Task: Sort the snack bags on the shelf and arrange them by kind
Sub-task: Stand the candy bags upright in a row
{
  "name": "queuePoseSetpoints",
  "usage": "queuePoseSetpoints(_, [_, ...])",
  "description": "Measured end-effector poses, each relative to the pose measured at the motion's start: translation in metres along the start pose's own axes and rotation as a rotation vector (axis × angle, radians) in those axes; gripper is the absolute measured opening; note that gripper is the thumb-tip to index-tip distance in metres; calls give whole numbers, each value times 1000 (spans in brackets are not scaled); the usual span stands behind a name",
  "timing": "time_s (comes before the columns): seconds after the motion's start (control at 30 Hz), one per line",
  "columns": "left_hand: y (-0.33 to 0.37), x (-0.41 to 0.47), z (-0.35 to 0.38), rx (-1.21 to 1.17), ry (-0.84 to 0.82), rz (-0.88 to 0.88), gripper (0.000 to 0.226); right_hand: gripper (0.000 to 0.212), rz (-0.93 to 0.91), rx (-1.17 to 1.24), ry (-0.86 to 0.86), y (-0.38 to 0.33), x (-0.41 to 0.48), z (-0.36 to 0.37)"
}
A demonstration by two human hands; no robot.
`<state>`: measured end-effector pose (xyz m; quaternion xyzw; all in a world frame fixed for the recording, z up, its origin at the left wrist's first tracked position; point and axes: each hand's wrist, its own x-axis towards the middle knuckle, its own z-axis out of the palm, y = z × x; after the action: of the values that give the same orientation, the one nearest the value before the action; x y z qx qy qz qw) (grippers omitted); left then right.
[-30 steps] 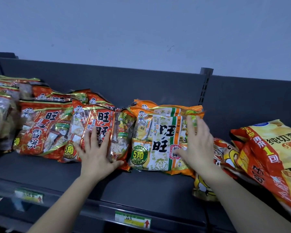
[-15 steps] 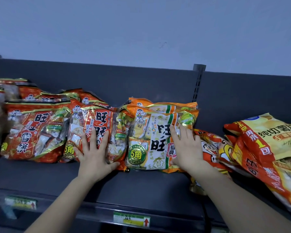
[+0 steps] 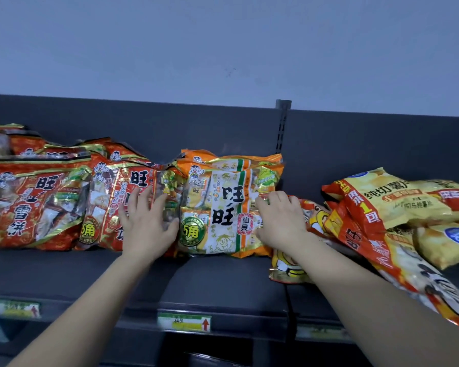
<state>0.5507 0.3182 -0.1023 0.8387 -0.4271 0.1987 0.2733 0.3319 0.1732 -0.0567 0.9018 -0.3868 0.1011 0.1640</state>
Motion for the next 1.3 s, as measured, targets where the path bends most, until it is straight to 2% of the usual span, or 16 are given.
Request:
queuePoseSetpoints(0.1, [39, 1, -7, 44, 5, 104, 48, 50, -16, -8, 15, 22, -11, -14])
queuePoseSetpoints(0.2, [89, -3, -12, 53, -31, 201, 48, 45, -6, -5, 32, 53, -27, -25])
queuePoseSetpoints(0.33, [162, -14, -10, 41, -122, 282, 47, 61, 47, 19, -16, 101, -53, -33])
queuePoseSetpoints(0.47, [217, -22, 3, -87, -202, 336, 46, 83, 55, 51, -142, 140, -77, -22])
queuePoseSetpoints(0.6, [248, -26, 16, -171, -361, 251, 49, 80, 30, 17, -275, 161, -83, -6])
queuePoseSetpoints(0.8, [268, -9, 36, -259, -602, 87, 71, 58, 80, -69, -265, 180, -69, 5])
queuePoseSetpoints(0.97, [282, 13, 59, -106, -640, 92, 63, 48, 124, -106, -243, 197, -63, 13])
queuePoseSetpoints(1.1, [295, 22, 77, -96, -670, 17, 63, 42, 125, -93, -189, 203, -64, 11])
queuePoseSetpoints(1.3, [313, 23, 83, -110, -646, -48, 49, 41, 191, -31, -191, 220, -71, 6])
